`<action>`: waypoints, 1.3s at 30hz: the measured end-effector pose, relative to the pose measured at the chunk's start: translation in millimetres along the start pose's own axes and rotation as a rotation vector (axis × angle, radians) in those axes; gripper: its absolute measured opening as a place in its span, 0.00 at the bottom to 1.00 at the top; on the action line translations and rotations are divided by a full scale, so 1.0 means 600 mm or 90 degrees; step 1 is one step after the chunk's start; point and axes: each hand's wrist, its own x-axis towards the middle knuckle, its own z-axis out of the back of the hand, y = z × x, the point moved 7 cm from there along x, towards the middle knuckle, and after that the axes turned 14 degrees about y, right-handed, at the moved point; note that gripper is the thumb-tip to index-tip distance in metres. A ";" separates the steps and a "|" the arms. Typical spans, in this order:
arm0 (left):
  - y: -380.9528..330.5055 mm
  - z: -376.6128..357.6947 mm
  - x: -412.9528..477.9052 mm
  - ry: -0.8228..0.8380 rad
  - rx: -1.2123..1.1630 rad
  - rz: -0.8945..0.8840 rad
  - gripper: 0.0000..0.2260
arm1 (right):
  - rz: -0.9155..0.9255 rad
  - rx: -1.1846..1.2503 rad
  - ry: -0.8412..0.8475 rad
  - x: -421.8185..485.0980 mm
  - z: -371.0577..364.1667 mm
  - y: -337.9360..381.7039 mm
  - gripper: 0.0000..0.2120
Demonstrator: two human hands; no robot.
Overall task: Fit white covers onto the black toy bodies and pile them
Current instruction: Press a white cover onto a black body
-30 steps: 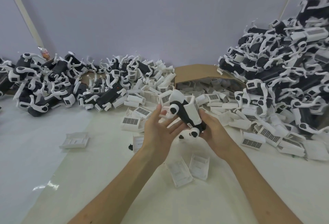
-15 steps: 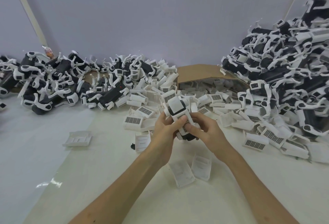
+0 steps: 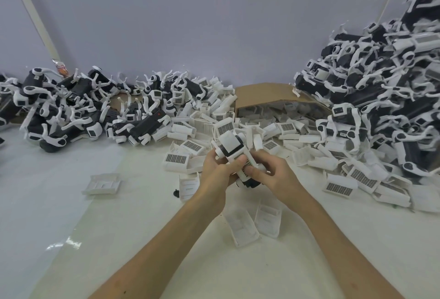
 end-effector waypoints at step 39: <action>-0.013 -0.010 -0.002 -0.007 0.043 -0.073 0.26 | 0.031 0.111 -0.077 0.000 -0.001 0.017 0.14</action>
